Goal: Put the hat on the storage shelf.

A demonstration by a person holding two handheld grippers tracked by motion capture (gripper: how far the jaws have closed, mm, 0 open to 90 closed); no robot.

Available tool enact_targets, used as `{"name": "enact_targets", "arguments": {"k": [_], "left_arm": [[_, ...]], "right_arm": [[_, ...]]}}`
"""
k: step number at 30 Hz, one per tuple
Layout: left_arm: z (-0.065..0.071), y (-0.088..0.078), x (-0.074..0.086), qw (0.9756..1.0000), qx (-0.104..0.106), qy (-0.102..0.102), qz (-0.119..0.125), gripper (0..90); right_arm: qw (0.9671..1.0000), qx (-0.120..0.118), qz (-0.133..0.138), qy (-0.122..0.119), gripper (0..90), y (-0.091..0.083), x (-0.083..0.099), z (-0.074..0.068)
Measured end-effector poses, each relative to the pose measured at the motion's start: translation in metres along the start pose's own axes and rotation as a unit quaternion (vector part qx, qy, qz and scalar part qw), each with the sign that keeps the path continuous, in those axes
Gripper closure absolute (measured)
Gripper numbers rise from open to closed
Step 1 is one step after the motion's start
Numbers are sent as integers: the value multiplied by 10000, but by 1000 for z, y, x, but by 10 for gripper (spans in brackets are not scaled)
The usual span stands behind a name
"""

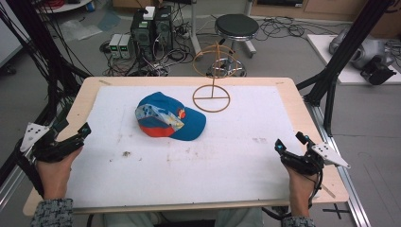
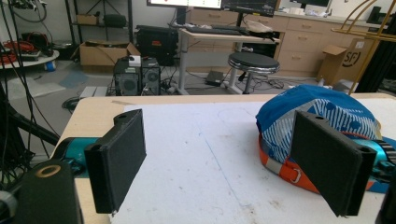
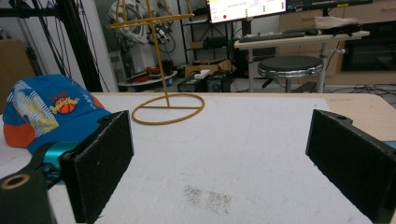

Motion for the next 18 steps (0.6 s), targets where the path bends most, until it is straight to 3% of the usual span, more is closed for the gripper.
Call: {"name": "enact_targets", "arguments": {"k": [18], "left_arm": [[4,-3,-6,10000,81,22,17,194]], "right_arm": [[9996,-185,-127,145,67,5,3,1]]}}
Point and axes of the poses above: each handheld gripper's, and its own axes: y roughly forward along the jaws, x roughly out of its underside, z roughly to its right, the point moved 2 cm from there along y, roughly forward along the jaws, and after that the axes turned 2 degrees about z, right-handed, at the moved point
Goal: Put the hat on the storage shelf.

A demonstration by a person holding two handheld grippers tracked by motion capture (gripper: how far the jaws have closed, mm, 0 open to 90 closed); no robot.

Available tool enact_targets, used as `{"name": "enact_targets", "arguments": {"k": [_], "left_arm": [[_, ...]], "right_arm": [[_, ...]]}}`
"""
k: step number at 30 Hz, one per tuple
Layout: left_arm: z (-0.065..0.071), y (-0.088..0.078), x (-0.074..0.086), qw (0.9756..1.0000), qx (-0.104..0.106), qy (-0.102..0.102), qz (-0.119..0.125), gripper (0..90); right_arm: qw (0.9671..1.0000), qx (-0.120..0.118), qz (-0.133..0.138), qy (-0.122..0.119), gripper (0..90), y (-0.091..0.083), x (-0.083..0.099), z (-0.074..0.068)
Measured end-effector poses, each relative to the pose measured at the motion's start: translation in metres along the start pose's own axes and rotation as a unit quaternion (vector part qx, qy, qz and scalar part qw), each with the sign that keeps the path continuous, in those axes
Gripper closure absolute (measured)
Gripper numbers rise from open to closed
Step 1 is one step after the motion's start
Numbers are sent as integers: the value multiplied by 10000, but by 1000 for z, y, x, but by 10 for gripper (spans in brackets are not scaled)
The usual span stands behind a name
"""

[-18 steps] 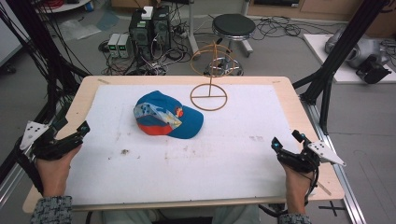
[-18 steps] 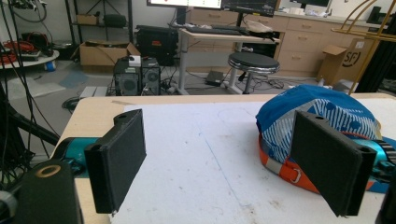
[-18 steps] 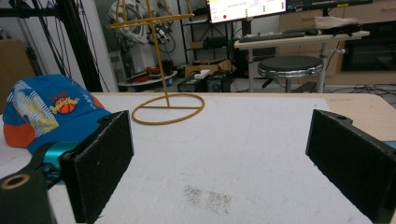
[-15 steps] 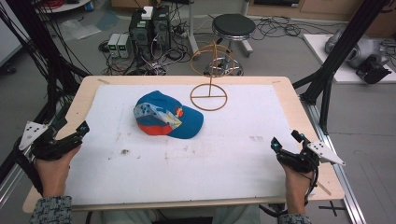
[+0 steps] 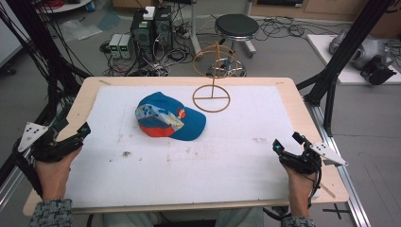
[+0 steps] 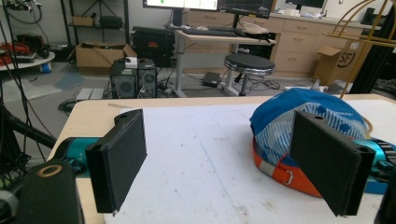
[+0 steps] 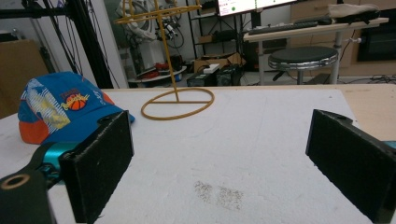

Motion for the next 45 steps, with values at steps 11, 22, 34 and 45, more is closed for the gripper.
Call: {"name": "enact_targets", "arguments": {"k": [11,22,34,45], "left_arm": [[21,1,-11,9997,205,150,45,194],[62,25,-35,9971,728,199,-33,197],[94,84,-53,9938,1018,431,-72,197],[101,136,-33,9916,1141,565,-235,197]], "right_arm": [[9999,-59,43,121,67,-1,0,-2],[9997,-200,-8,113,67,0,1,-2],[9994,-264,-44,233,67,3,4,0],[9992,-244,-60,306,67,3,4,2]]}}
Point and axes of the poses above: each handheld gripper's, and its own axes: y roughly forward along the jaws, x roughly out of its underside, z roughly to its right, the point moved 2 cm from there along y, roughly forward along the jaws, and after that the axes turned 2 degrees about z, right-handed, at the moved point
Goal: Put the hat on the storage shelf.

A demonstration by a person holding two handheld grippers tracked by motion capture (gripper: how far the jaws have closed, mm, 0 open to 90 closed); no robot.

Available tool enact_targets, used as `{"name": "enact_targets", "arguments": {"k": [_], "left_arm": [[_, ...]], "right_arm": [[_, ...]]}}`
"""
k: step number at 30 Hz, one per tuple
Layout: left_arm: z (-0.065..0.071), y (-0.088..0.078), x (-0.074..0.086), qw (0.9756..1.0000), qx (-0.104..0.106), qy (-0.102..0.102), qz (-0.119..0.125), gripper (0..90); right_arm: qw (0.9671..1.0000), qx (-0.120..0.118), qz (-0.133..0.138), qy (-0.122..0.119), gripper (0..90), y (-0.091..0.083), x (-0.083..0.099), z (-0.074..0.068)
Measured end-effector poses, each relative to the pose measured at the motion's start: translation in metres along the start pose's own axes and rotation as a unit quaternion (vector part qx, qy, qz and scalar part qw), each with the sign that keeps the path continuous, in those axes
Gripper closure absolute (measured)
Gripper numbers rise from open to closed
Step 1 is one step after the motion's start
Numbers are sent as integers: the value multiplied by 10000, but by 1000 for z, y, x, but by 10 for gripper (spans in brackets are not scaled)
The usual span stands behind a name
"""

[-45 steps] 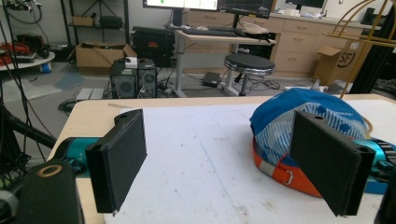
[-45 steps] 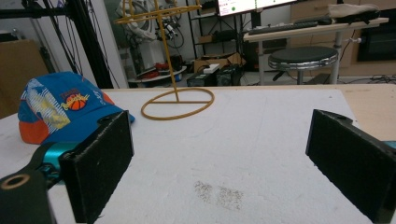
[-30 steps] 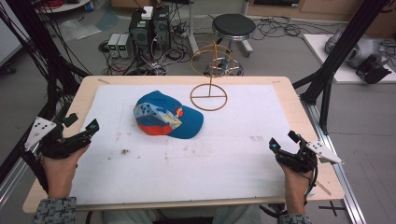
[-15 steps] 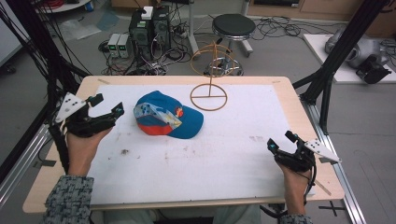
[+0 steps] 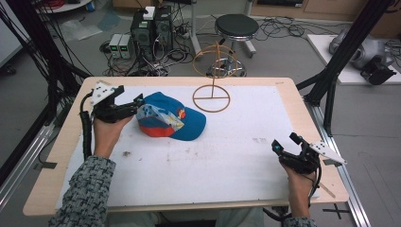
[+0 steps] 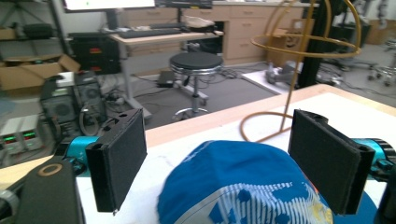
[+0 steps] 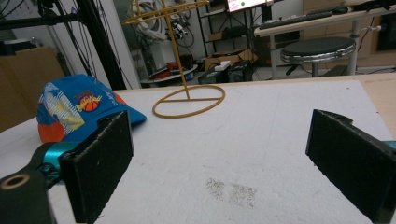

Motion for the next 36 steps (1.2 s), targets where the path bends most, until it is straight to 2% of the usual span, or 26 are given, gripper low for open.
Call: {"name": "enact_targets", "arguments": {"k": [2,3,8,11,12,14,19,23,27,30,32,36], "left_arm": [[2,8,5,9999,2,-27,-124,223],[3,15,12,9996,42,-66,-269,232],[4,25,21,9991,32,-77,-407,249],[2,33,28,9985,20,-157,-527,260],[0,39,34,9976,-25,-230,-646,260],[-2,42,39,9971,-15,-245,-719,260],[-2,48,46,9962,-72,-129,-858,260],[-2,50,49,9959,-132,-116,-891,285],[-3,53,52,9950,-78,-136,-989,363],[-2,53,53,9950,-30,-72,-1001,414],[0,52,51,9954,40,30,-954,510],[0,51,51,9952,98,13,-970,676]], "right_arm": [[10000,-11,1,-1,67,0,0,0],[10000,-32,-8,-12,67,0,0,1],[10000,-30,-27,44,67,0,1,2],[10000,-37,-26,55,67,1,1,2],[10000,-36,-23,51,67,1,1,2],[10000,-49,-20,41,67,2,1,2],[9999,-89,-83,75,67,3,2,2],[9999,-102,-82,71,67,3,2,2],[9999,-99,-45,107,67,3,2,3],[9999,-101,-37,109,67,3,2,4],[9999,-99,-40,111,67,3,2,4],[9999,-88,-52,138,67,3,2,4]]}}
Point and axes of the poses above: each handheld gripper's, and its own axes: y roughly forward along the jaws, x roughly out of its underside, z roughly to its right, the point moved 2 cm from there along y, roughly forward along the jaws, and after that the axes turned 2 degrees about z, right-handed, at the moved point
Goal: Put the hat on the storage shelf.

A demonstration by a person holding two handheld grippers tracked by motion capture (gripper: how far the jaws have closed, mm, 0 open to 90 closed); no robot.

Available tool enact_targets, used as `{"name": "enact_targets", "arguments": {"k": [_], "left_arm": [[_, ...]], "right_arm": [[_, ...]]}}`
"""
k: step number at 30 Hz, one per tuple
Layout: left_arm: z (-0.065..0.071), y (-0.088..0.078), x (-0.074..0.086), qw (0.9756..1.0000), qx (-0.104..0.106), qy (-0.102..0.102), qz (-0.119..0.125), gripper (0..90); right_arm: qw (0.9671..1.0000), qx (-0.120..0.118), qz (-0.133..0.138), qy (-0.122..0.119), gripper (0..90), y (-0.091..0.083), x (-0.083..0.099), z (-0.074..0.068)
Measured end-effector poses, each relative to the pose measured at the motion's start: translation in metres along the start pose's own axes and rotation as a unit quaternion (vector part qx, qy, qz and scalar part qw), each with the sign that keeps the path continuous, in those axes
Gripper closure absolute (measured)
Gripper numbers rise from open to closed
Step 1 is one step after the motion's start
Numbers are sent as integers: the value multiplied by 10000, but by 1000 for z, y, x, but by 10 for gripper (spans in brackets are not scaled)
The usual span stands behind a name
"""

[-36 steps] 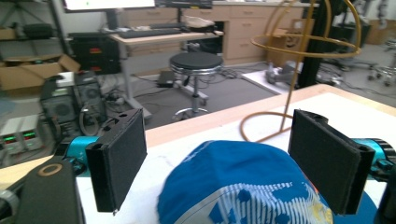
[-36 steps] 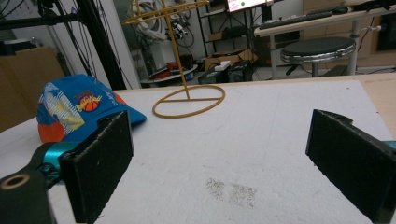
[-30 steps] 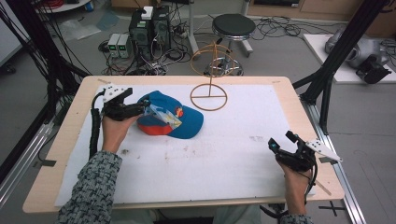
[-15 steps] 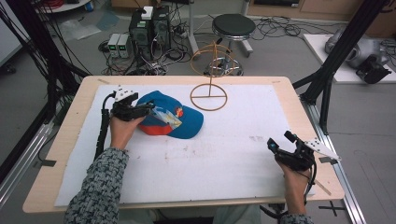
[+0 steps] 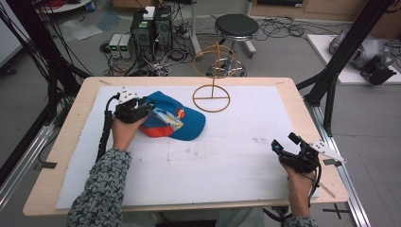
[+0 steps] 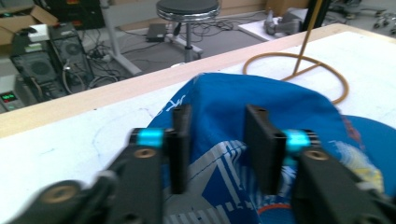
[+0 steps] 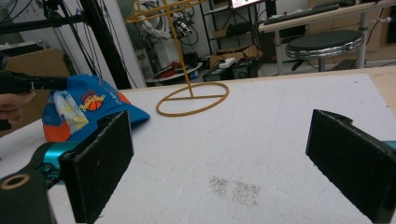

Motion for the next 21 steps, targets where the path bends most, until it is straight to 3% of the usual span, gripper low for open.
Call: {"name": "enact_targets", "arguments": {"k": [2,4,10,15,21], "left_arm": [[-1,-1,0,9999,85,-83,-59,839],[2,-4,-4,9997,217,-72,61,863],[8,-10,-15,9989,421,-24,185,874],[18,-16,-36,9974,620,-22,366,877],[28,-20,-56,9962,691,179,502,877]], "right_arm": [[10000,8,-10,20,67,0,0,0],[10000,-1,10,-5,67,0,0,0],[10000,-1,-3,31,67,0,0,0],[10000,-10,36,28,67,0,0,1],[9999,-4,68,86,67,-1,0,3]]}}
Point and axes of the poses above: each handheld gripper's, and its own axes: y roughly forward along the jaws, x roughly out of its underside, z roughly to its right, the point moved 2 cm from there along y, roughly forward along the jaws, and after that the axes turned 2 degrees about z, right-handed, at the moved point
